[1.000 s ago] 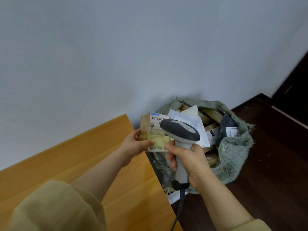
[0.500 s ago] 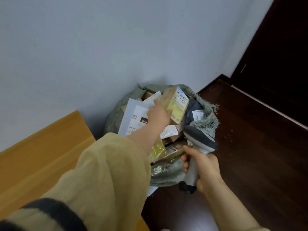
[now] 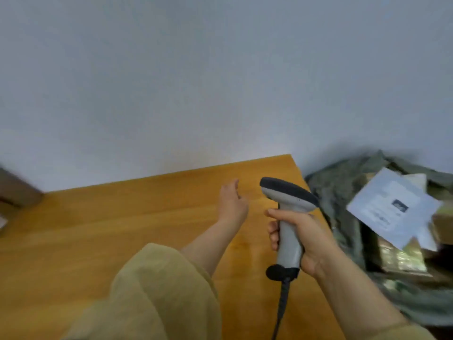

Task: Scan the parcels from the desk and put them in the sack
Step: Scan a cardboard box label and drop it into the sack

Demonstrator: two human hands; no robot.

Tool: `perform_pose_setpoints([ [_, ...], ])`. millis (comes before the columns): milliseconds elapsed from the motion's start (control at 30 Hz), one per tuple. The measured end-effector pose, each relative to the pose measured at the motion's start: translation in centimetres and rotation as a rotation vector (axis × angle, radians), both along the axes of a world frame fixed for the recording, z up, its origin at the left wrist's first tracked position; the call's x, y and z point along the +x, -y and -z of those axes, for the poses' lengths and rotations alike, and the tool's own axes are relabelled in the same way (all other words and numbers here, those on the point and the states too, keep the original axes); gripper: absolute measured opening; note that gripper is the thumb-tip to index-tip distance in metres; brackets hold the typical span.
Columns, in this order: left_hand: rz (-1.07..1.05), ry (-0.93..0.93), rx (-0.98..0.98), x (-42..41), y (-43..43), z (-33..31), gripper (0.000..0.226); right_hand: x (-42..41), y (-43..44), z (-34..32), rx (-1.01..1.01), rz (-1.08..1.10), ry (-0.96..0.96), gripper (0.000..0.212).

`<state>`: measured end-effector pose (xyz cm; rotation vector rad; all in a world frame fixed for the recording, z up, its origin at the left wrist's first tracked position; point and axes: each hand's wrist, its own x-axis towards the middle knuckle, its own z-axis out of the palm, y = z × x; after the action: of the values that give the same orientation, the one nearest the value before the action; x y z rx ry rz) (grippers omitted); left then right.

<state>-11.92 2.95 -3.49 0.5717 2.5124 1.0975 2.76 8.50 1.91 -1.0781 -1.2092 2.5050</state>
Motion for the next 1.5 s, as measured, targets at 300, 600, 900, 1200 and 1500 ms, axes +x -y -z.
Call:
perform_pose_setpoints([
  [300, -0.603, -0.089, -0.157, -24.2, 40.3, 1.0, 0.053, -28.3, 31.5, 0.2, 0.054, -0.579, 0.004, 0.022],
  [600, -0.506, -0.157, -0.647, -43.6, 60.2, 7.4, 0.085, -42.5, 45.7, 4.9, 0.196, -0.713, 0.034, 0.01],
  [900, -0.308, -0.424, -0.367, -34.3, 61.4, 6.9, 0.044, -44.5, 47.1, 6.4, 0.308, -0.637, 0.186, 0.013],
  [1200, -0.878, 0.716, 0.528, -31.0, 60.6, 7.5, 0.051, -44.0, 49.4, 8.7, 0.26, -0.688, 0.189, 0.027],
  [1500, -0.627, 0.541, 0.618, -23.3, 51.7, 1.0, 0.084, -29.6, 38.5, 1.6, 0.504, -0.482, -0.003, 0.012],
])
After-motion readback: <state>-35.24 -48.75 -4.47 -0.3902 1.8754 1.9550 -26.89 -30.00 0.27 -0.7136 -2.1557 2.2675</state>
